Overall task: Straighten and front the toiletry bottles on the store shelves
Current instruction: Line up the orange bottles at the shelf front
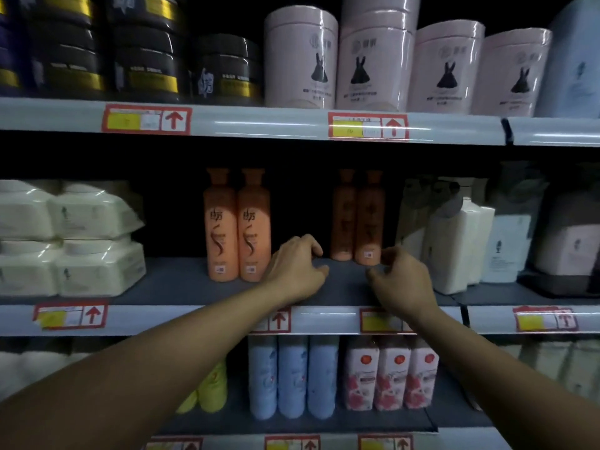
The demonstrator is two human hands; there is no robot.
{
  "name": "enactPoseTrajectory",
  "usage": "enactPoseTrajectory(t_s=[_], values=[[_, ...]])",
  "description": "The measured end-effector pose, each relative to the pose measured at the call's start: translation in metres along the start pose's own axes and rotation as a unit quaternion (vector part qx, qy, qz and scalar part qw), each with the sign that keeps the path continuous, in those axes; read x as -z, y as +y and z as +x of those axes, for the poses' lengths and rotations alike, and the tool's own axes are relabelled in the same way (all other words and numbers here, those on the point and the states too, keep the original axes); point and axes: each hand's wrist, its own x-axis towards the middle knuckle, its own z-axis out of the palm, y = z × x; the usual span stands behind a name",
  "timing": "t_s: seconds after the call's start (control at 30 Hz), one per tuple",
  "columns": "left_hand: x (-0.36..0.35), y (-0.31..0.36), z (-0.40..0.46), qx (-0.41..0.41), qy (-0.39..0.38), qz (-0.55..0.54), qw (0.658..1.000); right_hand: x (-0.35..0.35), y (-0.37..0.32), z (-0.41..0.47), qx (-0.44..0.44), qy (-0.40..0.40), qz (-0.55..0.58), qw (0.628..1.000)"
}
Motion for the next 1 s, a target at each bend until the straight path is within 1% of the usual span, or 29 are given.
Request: enactPoseTrajectory(t_s=[0.2, 0.37, 0.43, 0.5, 0.57, 0.67, 0.73, 0.83, 0.9, 1.0], values=[[-0.034, -0.001, 0.049, 0.043, -0.01, -0.02, 0.999, -0.015, 0.013, 0.039, 0.003, 0.007, 0.011, 1.0], [-0.058, -0.002, 0.087, 0.117, -0.032, -0.018, 0.992, -0.028, 0.018, 0.071, -0.059, -0.026, 0.0, 0.998], [-0.067, -0.001, 0.099, 0.146, -0.045, -0.035, 0.988, -0.032, 0.018, 0.083, -0.067, -0.042, -0.001, 0.997], [-0.074, -0.003, 0.112, 0.175, -0.057, -0.083, 0.979, -0.036, 0.017, 0.096, -0.071, -0.047, 0.001, 0.996], [-0.077, -0.004, 0.124, 0.174, -0.051, -0.128, 0.975, -0.041, 0.016, 0.106, -0.071, -0.041, -0.005, 0.997], [-0.086, -0.008, 0.138, 0.127, -0.051, -0.146, 0.98, -0.05, 0.017, 0.116, -0.048, -0.032, -0.035, 0.998], [-0.09, -0.008, 0.139, 0.128, -0.053, -0.154, 0.978, -0.052, 0.018, 0.117, -0.044, -0.016, -0.048, 0.998], [-0.095, -0.013, 0.141, 0.115, -0.029, -0.189, 0.975, -0.05, 0.02, 0.116, -0.057, -0.002, -0.045, 0.997], [-0.091, -0.01, 0.136, 0.126, -0.036, -0.209, 0.969, -0.048, 0.02, 0.114, -0.059, 0.001, -0.026, 0.998], [-0.088, -0.009, 0.125, 0.173, -0.035, -0.207, 0.962, -0.043, 0.017, 0.105, -0.058, 0.005, -0.006, 0.998]])
